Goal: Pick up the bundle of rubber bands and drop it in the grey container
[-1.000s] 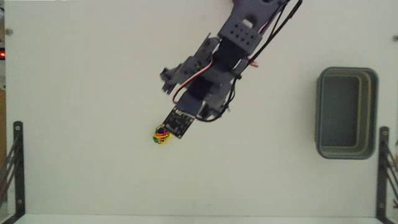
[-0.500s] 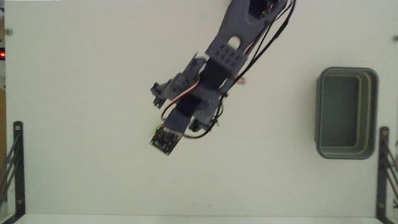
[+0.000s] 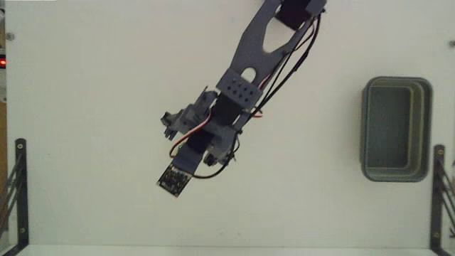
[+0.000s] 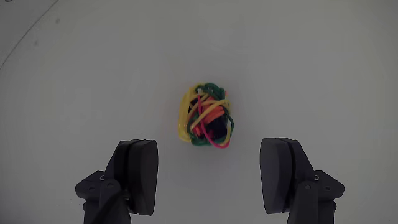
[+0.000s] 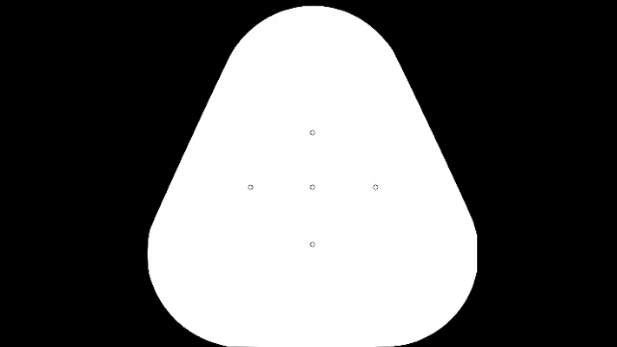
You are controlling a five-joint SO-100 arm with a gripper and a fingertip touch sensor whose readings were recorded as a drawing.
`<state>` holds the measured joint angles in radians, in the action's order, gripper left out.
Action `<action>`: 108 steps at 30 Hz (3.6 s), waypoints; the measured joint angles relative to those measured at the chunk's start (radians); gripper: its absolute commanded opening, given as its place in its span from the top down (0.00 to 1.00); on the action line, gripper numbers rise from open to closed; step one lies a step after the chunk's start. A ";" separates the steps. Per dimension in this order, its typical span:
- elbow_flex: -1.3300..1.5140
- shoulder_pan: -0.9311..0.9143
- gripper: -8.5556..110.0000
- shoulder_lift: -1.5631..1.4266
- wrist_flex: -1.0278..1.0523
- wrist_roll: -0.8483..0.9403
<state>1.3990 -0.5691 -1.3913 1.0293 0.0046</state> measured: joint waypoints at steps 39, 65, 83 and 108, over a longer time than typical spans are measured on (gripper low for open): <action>-0.261 0.000 0.00 0.196 0.034 0.000; -0.204 0.000 0.00 0.198 -0.015 0.000; -0.153 0.000 0.00 0.199 -0.075 -0.002; -0.115 0.000 0.00 0.198 -0.115 0.000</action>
<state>1.2839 -0.5691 -1.1934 0.9143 0.0046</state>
